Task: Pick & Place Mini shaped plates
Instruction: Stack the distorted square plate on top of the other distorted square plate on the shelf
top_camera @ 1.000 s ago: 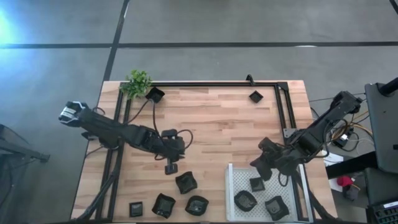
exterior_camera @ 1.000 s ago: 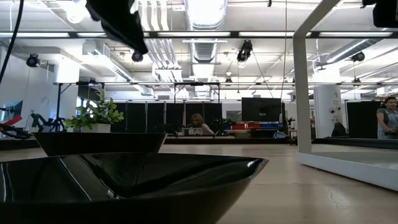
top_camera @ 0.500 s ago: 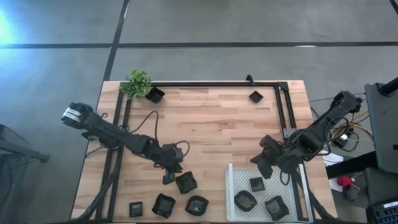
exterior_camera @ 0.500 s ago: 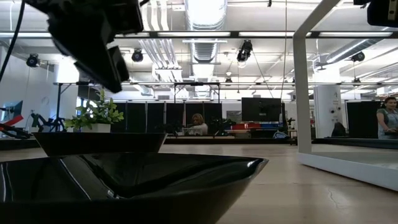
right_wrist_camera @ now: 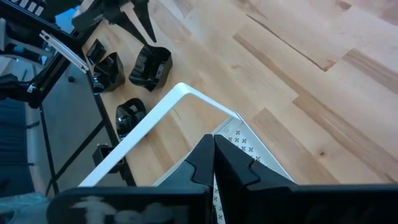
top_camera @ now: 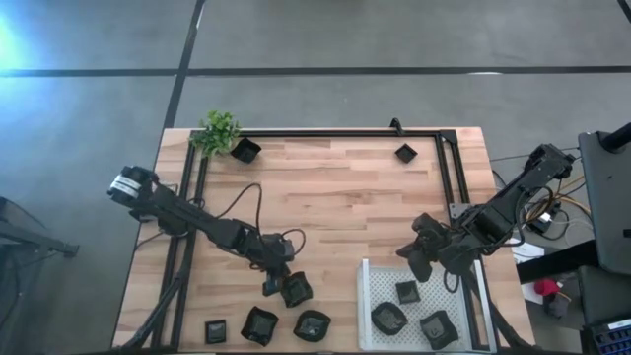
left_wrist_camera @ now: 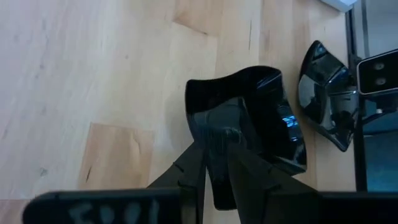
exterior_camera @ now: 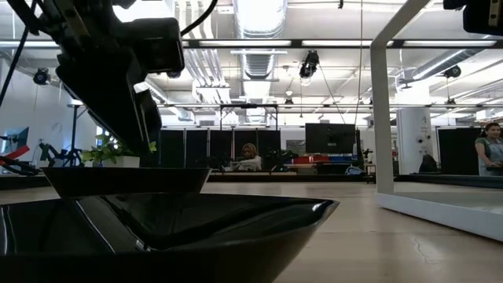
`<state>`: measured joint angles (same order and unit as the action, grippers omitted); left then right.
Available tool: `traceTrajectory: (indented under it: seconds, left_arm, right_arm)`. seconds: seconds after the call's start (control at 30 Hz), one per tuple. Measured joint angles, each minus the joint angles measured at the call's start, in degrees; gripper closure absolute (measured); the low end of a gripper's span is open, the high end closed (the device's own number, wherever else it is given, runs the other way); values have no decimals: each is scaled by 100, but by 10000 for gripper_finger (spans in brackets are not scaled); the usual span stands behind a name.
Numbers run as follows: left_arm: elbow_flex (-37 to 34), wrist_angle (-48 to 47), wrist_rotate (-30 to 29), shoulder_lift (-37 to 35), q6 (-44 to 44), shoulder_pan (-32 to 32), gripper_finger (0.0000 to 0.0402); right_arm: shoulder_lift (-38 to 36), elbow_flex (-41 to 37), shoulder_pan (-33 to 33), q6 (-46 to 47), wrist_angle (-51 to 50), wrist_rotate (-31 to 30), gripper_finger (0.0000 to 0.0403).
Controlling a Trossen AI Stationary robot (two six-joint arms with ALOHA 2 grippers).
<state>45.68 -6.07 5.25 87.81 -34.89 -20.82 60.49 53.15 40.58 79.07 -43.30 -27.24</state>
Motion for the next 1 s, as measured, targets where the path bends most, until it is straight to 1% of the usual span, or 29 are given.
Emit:
traceTrajectory:
  seconds: [0.1, 0.33, 0.57, 0.87, 0.93, 1.0]
  left_arm:
    - [-1, 69, -2, 120, -10, 2, 340]
    - [-1, 83, 23, 261, -419, 9, 340]
    - [-3, 155, 30, 370, -469, 4, 340]
    - [12, 247, 324, 590, -634, 2, 340]
    - [36, 242, 328, 610, -635, 2, 346]
    - [67, 252, 328, 621, -634, 2, 364]
  right_arm:
    - [0, 0, 0, 12, -1, 0, 394]
    - [0, 0, -2, 30, -1, 0, 394]
    - [2, 0, -2, 33, -12, 2, 394]
    - [2, 0, -2, 44, -17, 7, 394]
    - [2, 0, -2, 44, -21, 7, 394]
    - [2, 0, -2, 44, -22, 7, 394]
